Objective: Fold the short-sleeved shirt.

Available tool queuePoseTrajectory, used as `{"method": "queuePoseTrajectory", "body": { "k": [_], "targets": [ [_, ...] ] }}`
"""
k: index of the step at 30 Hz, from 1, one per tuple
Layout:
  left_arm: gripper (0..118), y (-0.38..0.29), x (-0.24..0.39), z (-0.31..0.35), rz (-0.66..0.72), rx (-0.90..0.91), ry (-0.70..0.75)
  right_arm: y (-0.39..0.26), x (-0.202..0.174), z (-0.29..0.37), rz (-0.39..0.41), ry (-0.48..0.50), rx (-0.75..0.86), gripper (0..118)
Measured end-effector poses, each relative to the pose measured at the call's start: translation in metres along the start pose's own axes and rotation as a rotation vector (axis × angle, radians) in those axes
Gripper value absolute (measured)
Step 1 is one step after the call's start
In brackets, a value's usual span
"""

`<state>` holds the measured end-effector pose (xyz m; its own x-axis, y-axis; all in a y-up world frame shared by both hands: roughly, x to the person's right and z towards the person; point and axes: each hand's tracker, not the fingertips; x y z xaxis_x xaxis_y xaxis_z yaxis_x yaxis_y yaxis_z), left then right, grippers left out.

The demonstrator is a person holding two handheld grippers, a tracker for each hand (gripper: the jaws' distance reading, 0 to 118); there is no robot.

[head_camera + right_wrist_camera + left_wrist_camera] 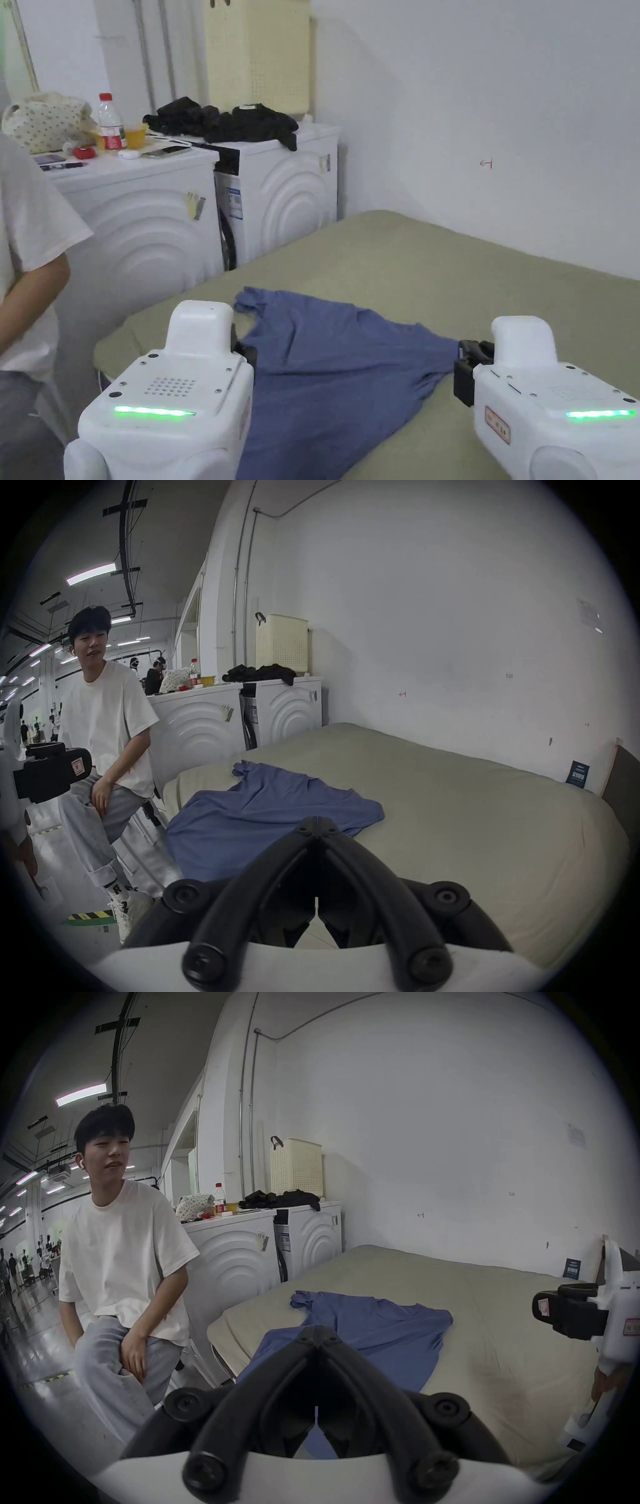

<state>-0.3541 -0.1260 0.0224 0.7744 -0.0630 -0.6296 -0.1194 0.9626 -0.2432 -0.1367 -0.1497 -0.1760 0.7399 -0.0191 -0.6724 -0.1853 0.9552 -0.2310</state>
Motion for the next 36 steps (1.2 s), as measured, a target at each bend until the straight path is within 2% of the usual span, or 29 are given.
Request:
{"method": "queuePoseTrajectory", "body": {
  "k": [14, 18, 21, 23, 25, 26, 28, 29, 32, 34, 36],
  "targets": [
    [0, 0.006, 0.03, -0.04, -0.031, -0.045, -0.132, 0.016, 0.012, -0.009, 0.003, -0.007, -0.013, 1],
    [0, 0.028, 0.046, -0.099, -0.073, -0.14, -0.272, 0.019, 0.026, -0.021, 0.026, -0.026, -0.016, 1],
    [0, 0.034, 0.063, -0.162, -0.021, -0.289, -0.466, 0.015, 0.046, -0.026, -0.003, -0.044, -0.028, 1],
    [0, 0.033, 0.081, -0.202, -0.036, -0.335, -0.499, 0.011, 0.062, -0.029, -0.02, -0.062, -0.04, 1],
    [1, 0.029, 0.101, -0.244, -0.125, -0.363, -0.517, 0.006, 0.08, -0.033, -0.017, -0.1, -0.063, 1],
    [21, 0.026, 0.109, -0.262, -0.155, -0.371, -0.533, 0.004, 0.087, -0.034, -0.016, -0.108, -0.068, 1],
    [90, 0.02, 0.127, -0.293, -0.167, -0.38, -0.533, -0.003, 0.105, -0.038, -0.029, -0.116, -0.077, 1],
    [116, 0.015, 0.135, -0.313, -0.151, -0.44, -0.574, -0.006, 0.114, -0.04, -0.036, -0.116, -0.084, 1],
    [117, -0.005, 0.152, -0.361, -0.057, -0.548, -0.672, -0.015, 0.136, -0.041, -0.069, -0.093, -0.095, 2],
    [117, -0.013, 0.167, -0.38, -0.111, -0.593, -0.652, -0.019, 0.145, -0.045, -0.087, -0.113, -0.116, 2],
    [117, -0.023, 0.18, -0.399, -0.18, -0.56, -0.631, -0.025, 0.152, -0.045, -0.105, -0.101, -0.119, 1]
  ]
}}
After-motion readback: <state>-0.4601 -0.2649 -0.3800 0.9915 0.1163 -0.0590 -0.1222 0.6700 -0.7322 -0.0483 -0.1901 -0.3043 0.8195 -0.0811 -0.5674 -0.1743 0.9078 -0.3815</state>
